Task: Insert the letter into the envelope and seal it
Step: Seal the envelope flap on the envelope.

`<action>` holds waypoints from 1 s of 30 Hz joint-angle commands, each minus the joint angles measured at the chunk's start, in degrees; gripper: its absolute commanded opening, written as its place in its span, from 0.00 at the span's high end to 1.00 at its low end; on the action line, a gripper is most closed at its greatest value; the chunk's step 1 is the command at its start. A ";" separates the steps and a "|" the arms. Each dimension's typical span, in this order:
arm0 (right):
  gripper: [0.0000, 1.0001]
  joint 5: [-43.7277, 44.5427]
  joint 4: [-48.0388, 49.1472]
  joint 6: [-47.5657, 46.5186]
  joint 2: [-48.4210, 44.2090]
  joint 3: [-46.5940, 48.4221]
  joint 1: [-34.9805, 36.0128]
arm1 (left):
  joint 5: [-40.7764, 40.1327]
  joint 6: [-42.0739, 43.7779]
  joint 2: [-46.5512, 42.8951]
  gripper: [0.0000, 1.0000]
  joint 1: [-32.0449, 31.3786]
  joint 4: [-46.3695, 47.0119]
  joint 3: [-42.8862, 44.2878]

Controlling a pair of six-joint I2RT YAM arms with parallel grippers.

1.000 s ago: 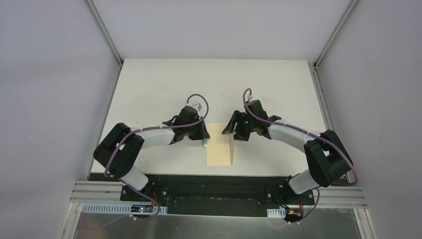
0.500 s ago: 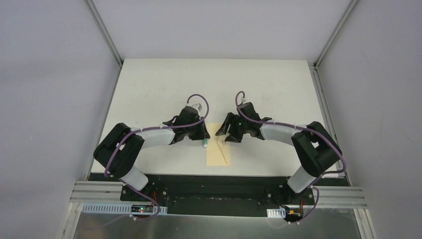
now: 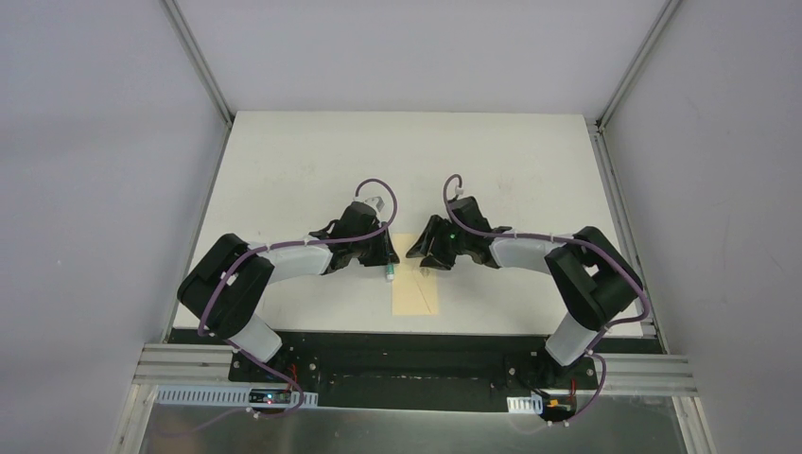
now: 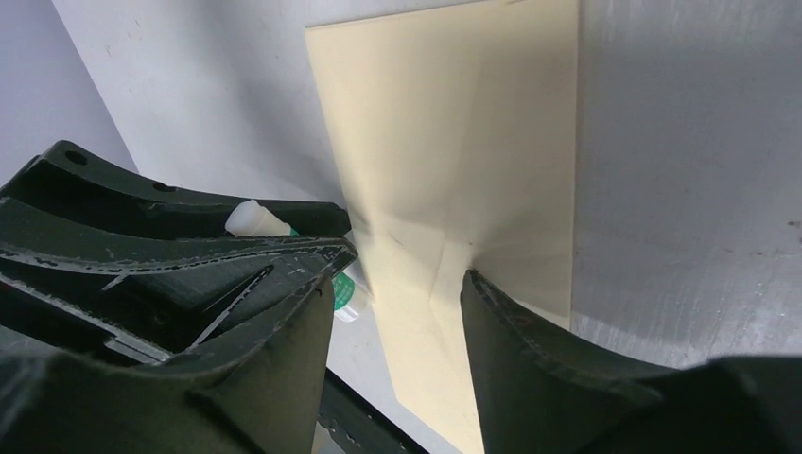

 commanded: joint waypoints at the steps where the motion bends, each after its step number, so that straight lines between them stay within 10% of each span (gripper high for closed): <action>1: 0.51 2.17 2.40 -0.34 0.50 -1.81 0.44 | -1.36 -0.11 -1.77 1.00 -0.65 -1.37 -0.08; 15: 1.00 4.86 2.15 -1.80 2.92 -4.09 0.60 | -0.55 0.05 -1.83 1.00 -0.65 -1.77 1.22; 30: 1.00 7.70 0.27 -1.94 3.09 -4.37 1.04 | 3.35 0.08 -1.44 1.00 -0.66 -0.57 5.30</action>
